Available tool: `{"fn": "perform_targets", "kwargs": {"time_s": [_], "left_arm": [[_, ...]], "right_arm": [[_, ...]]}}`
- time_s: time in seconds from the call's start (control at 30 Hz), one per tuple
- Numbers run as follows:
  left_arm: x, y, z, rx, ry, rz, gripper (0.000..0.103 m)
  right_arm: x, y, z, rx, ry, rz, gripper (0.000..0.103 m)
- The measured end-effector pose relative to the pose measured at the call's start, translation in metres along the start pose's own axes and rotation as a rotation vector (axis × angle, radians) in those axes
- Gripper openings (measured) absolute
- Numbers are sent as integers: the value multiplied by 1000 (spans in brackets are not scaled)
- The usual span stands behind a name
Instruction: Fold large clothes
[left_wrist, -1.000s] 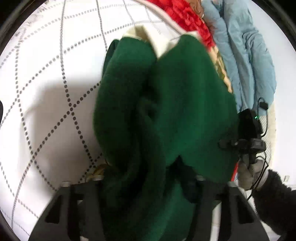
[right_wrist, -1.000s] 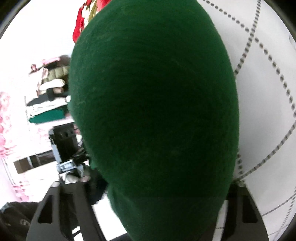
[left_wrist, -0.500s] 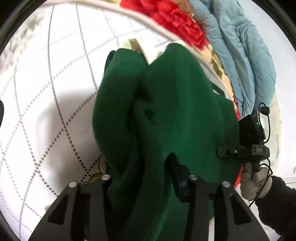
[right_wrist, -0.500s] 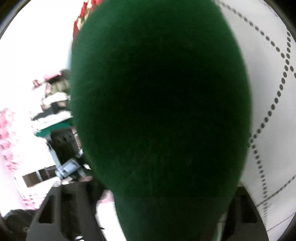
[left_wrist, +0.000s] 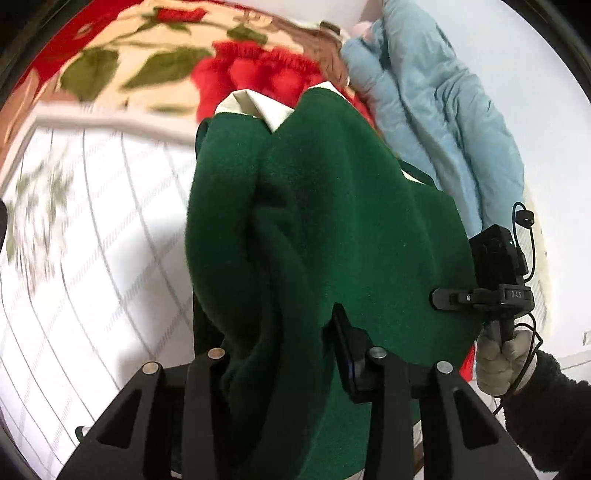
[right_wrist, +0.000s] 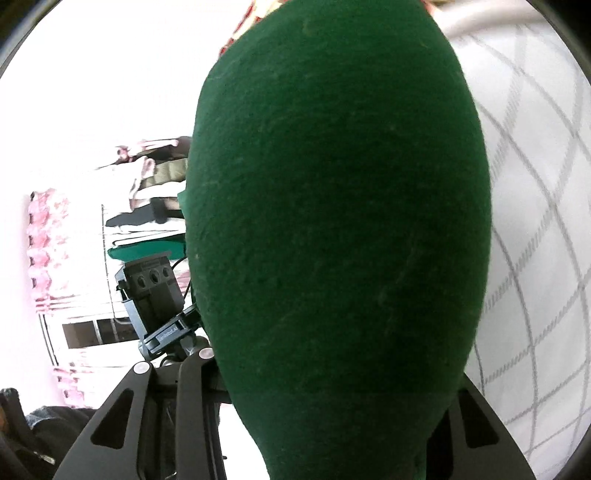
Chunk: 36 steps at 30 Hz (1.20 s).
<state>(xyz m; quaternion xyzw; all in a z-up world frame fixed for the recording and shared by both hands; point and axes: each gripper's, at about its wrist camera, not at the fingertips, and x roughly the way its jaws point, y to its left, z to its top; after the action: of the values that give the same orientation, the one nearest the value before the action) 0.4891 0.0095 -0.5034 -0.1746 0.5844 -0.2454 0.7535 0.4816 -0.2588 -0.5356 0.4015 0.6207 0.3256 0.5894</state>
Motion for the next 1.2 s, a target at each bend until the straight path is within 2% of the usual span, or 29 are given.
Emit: {"fn": "perform_targets", "kwargs": {"time_s": [0.17, 0.2, 0.27, 0.4, 0.6, 0.63, 0.67, 0.7, 0.77, 0.8, 0.83, 0.87, 0.9, 0.93, 1.0, 1.07, 1.13, 1.17, 1.2], "left_arm": [[21, -1, 71, 6, -28, 2, 31], [19, 6, 76, 2, -30, -4, 31], [43, 11, 109, -6, -27, -6, 31], [83, 29, 150, -22, 7, -18, 31], [147, 63, 196, -24, 89, -5, 34], [151, 67, 198, -34, 104, -11, 40], [154, 70, 198, -35, 117, -12, 47], [153, 71, 197, -23, 126, -4, 50], [148, 72, 190, -26, 138, 14, 57], [145, 72, 187, -22, 141, 28, 57], [139, 69, 184, -11, 135, 57, 57], [131, 64, 179, -6, 117, 99, 57], [127, 62, 178, -3, 109, 127, 57], [119, 57, 174, -3, 90, 173, 57], [104, 45, 166, 14, 37, 279, 62], [82, 27, 149, 51, -44, 411, 87], [62, 14, 133, 81, -100, 493, 98], [51, 2, 122, 99, -124, 540, 98], [43, 1, 114, 109, -141, 561, 99]], "right_arm": [[4, 20, 90, -21, -19, 1, 45], [7, 21, 110, -25, -24, -3, 45], [11, 21, 150, -21, -26, -5, 45], [10, -7, 246, -6, -26, -32, 45], [32, -43, 333, 48, -10, -109, 45], [33, -48, 339, 48, -1, -119, 48], [36, -53, 344, 52, 8, -126, 51], [39, -58, 348, 62, 15, -135, 55], [45, -61, 340, 52, 13, -197, 76], [44, -57, 339, 39, -7, -268, 87], [45, -55, 331, 35, -18, -288, 87], [43, -45, 328, 31, -46, -344, 90], [40, -34, 324, 17, -77, -415, 98], [39, -19, 319, -24, -109, -501, 102], [36, 15, 301, -135, -191, -696, 103], [54, 58, 285, -183, -229, -874, 103], [42, 61, 269, -191, -259, -960, 103], [43, 73, 254, -193, -284, -1013, 103], [30, 64, 231, -206, -303, -1043, 103]]}}
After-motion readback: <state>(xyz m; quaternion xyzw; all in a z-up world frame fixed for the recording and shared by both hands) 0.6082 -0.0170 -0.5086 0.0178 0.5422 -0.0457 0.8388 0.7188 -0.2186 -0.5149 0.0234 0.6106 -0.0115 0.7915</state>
